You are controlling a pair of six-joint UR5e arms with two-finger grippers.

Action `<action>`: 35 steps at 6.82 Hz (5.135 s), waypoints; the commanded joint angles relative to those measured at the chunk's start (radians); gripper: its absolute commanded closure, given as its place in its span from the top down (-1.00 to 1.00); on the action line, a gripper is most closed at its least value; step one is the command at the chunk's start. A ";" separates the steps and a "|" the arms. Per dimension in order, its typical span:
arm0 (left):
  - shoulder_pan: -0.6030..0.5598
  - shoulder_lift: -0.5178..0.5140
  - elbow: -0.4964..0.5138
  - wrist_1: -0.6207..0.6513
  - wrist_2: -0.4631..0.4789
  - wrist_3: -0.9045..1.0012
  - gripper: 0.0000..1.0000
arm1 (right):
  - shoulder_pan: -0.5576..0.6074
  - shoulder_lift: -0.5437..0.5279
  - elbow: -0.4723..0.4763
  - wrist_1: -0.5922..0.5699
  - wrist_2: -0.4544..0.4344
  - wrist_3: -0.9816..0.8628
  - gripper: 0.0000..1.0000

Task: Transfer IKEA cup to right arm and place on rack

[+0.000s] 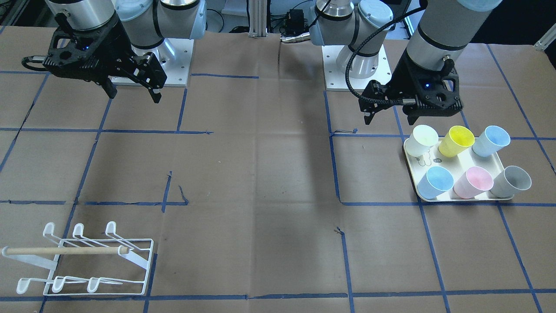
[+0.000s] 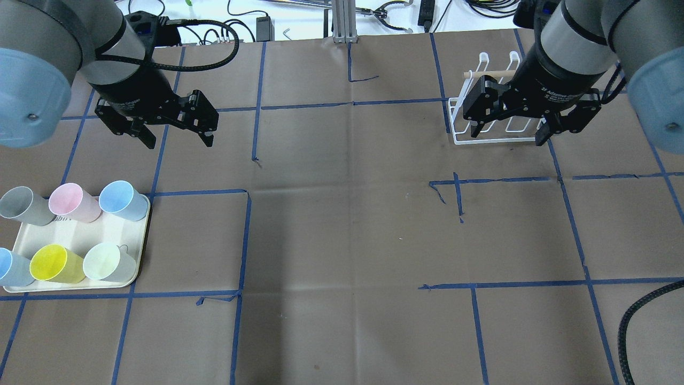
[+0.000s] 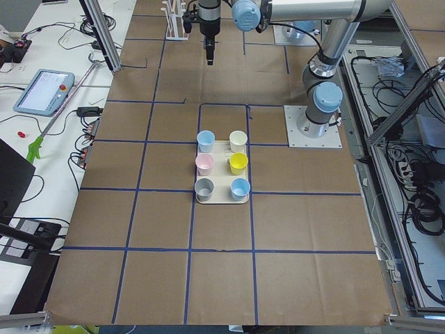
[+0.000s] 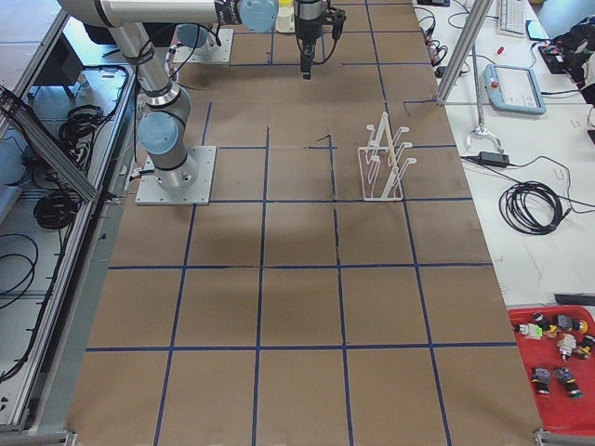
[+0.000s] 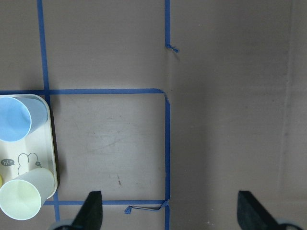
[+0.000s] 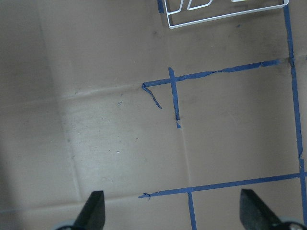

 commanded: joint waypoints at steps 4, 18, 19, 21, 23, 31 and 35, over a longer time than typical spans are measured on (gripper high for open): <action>0.183 -0.015 0.000 0.014 -0.007 0.205 1.00 | -0.001 0.000 0.000 0.000 0.000 0.001 1.00; 0.359 -0.225 -0.367 0.557 0.032 0.389 0.99 | -0.007 0.011 0.053 -0.014 -0.018 -0.011 1.00; 0.359 -0.230 -0.367 0.565 0.033 0.397 0.99 | -0.007 0.011 0.053 -0.017 -0.020 -0.011 1.00; 0.359 -0.248 -0.367 0.589 0.033 0.397 0.83 | -0.008 0.011 0.053 -0.020 -0.020 -0.011 1.00; 0.359 -0.250 -0.359 0.590 0.036 0.394 -0.53 | -0.008 0.011 0.054 -0.022 -0.018 -0.011 1.00; 0.356 -0.202 -0.016 0.204 0.020 0.347 -1.00 | -0.007 0.005 0.060 -0.035 -0.015 0.008 1.00; 0.337 -0.246 0.135 0.143 -0.178 0.339 -1.00 | -0.007 -0.003 0.063 -0.251 0.190 0.120 1.00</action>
